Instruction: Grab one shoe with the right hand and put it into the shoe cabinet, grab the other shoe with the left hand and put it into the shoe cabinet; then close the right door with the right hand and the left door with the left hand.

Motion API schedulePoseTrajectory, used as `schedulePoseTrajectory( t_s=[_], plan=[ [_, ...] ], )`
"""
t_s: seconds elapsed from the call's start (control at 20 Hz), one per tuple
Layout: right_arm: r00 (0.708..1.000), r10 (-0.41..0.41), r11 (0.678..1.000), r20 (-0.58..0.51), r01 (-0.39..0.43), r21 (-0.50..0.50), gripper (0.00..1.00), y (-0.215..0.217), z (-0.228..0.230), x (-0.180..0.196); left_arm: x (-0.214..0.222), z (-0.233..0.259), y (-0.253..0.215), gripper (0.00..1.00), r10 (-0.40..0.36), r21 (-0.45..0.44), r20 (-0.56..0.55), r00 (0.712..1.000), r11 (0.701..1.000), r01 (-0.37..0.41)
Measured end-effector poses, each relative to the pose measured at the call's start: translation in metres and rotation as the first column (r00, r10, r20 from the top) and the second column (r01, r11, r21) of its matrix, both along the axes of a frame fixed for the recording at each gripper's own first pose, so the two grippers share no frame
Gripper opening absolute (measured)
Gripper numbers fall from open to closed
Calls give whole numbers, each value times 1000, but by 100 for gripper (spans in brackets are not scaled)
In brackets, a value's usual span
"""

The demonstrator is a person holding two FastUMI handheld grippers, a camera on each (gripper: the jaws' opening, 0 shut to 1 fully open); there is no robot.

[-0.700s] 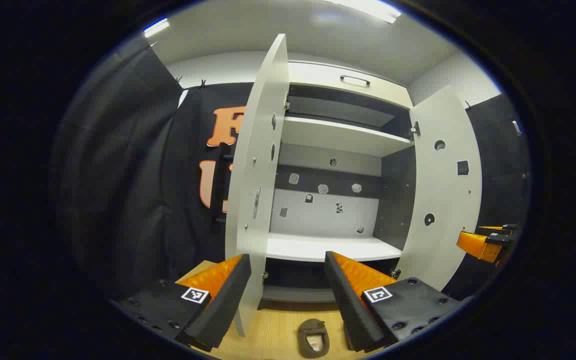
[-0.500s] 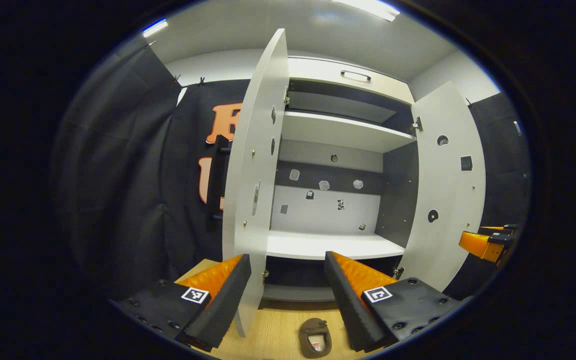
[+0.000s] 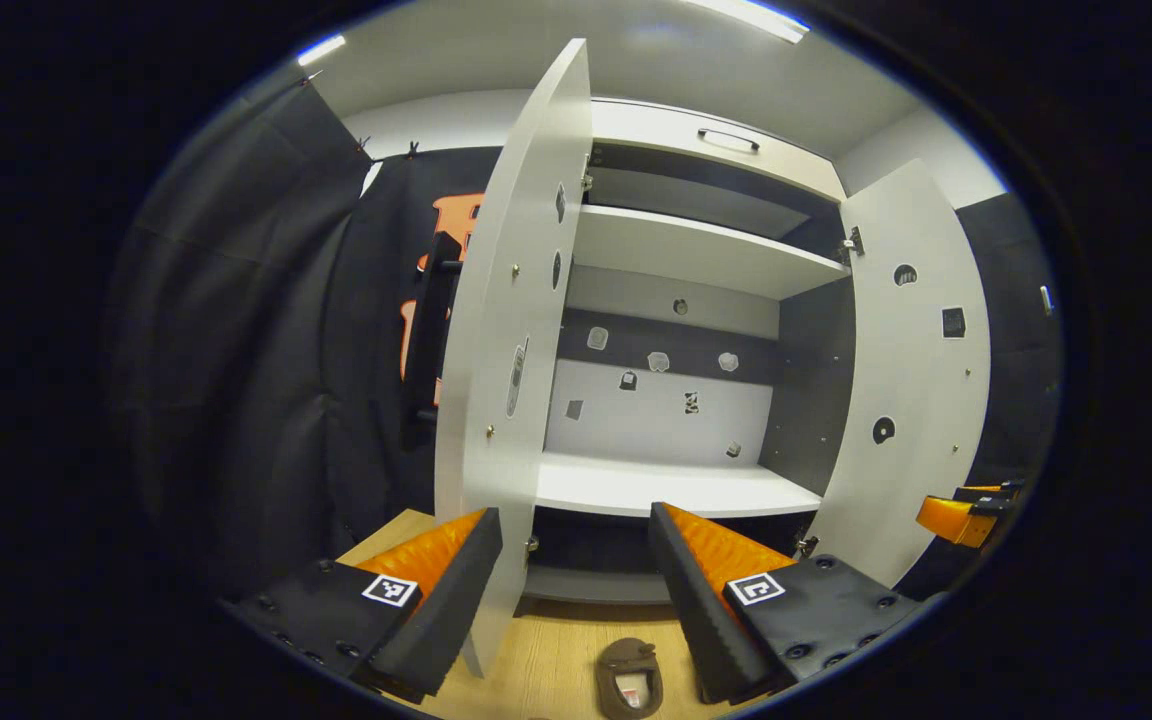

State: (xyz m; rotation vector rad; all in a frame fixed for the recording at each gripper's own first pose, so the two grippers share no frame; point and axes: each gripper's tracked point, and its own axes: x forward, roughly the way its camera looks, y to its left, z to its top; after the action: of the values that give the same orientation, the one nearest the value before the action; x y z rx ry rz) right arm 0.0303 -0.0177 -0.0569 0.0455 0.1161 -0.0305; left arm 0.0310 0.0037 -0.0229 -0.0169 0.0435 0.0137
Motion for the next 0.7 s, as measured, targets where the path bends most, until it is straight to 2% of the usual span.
schedulePoseTrajectory(
  t_s=[0.05, 0.35, 0.7],
  plan=[
    [1000, -1, 1000, -5, 1, 5, 94, 0, -3, 1, 1, -1, -2, 97, -4, 4, -4, 1000, 1000, 4],
    [997, -2, 1000, -80, 3, 14, 94, 3, -43, 10, 6, -2, -8, 97, -17, 25, -5, 1000, 1000, 17],
    [969, -4, 998, -248, -13, -67, 95, 12, -159, 21, 8, -10, -7, 97, -25, 28, -18, 1000, 999, 25]
  ],
)
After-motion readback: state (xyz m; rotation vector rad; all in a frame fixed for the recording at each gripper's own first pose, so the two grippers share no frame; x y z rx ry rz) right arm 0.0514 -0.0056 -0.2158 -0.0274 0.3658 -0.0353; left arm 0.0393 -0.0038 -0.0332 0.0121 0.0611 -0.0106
